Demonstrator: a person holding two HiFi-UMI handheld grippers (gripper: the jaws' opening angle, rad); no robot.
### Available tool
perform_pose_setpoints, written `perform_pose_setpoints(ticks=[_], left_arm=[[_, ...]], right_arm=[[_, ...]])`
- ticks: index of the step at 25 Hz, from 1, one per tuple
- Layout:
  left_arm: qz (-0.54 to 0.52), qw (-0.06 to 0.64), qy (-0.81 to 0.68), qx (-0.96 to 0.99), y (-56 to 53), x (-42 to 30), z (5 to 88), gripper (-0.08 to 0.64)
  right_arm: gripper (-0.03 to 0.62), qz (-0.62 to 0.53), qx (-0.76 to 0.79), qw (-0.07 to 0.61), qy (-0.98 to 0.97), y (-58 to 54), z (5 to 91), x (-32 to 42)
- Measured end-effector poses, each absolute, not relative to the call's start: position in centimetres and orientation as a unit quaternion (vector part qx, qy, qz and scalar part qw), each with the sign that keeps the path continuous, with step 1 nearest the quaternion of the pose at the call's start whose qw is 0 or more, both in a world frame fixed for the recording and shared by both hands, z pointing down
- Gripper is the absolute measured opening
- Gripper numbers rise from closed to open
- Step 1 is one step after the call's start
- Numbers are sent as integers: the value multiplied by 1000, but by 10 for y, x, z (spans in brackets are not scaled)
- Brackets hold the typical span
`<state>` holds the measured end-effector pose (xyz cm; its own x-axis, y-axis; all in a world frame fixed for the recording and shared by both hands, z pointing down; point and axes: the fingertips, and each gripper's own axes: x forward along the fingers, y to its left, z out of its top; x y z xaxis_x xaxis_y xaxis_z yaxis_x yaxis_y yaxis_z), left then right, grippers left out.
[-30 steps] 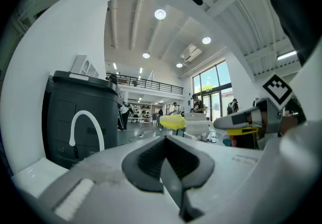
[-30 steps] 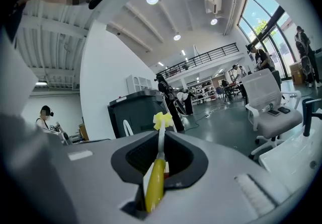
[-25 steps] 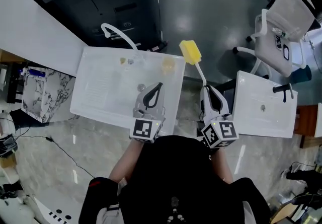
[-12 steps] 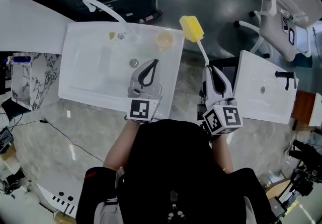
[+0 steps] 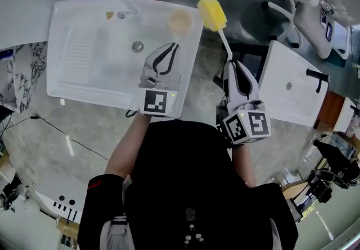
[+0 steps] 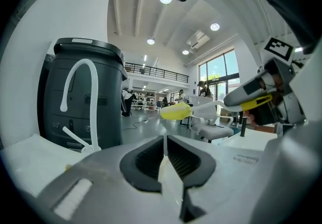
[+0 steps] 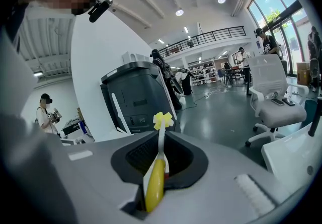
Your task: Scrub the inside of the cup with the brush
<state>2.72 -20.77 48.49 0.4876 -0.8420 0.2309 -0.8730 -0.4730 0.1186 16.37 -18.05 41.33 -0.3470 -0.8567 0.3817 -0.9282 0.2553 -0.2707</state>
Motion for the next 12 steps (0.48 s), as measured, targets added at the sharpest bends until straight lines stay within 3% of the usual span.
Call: perform_pose_setpoints(ticks=[9,12], left_arm=[[86,128,-504,850,-224,27,520,140],[95,127,-503,850,-232,28,534,144]], right_arm=[[37,247,554,104,-788,-192,433,160],[37,256,552,111,-786,-195,440,160]])
